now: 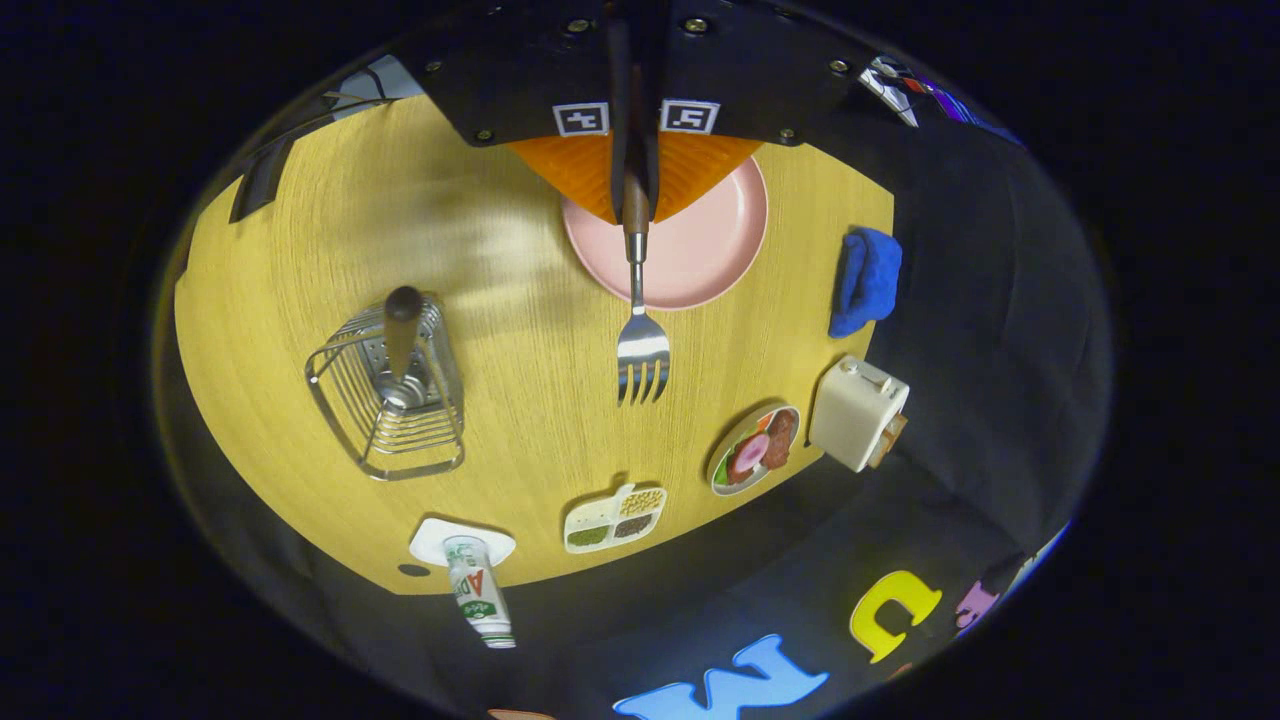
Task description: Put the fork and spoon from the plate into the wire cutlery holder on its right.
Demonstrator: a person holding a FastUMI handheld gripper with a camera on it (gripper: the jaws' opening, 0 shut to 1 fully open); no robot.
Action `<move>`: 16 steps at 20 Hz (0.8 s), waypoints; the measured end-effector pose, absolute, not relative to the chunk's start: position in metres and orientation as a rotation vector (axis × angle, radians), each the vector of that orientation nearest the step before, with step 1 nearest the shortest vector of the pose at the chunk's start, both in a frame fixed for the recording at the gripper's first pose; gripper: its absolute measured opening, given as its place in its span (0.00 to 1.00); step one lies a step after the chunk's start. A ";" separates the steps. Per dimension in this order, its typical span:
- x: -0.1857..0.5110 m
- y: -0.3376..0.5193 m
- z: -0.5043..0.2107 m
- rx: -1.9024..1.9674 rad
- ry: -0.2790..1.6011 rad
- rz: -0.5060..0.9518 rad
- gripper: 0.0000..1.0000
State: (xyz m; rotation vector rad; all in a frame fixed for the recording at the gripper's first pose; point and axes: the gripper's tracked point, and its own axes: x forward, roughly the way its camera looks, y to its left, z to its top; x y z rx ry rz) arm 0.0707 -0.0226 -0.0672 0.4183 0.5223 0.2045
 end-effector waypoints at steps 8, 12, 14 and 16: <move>0.064 -0.091 -0.053 0.576 0.466 0.096 0.04; 0.063 -0.104 -0.055 0.692 0.499 0.088 0.05; 0.063 -0.108 -0.059 0.727 0.536 0.081 0.04; 0.064 -0.109 -0.061 0.754 0.574 0.080 0.05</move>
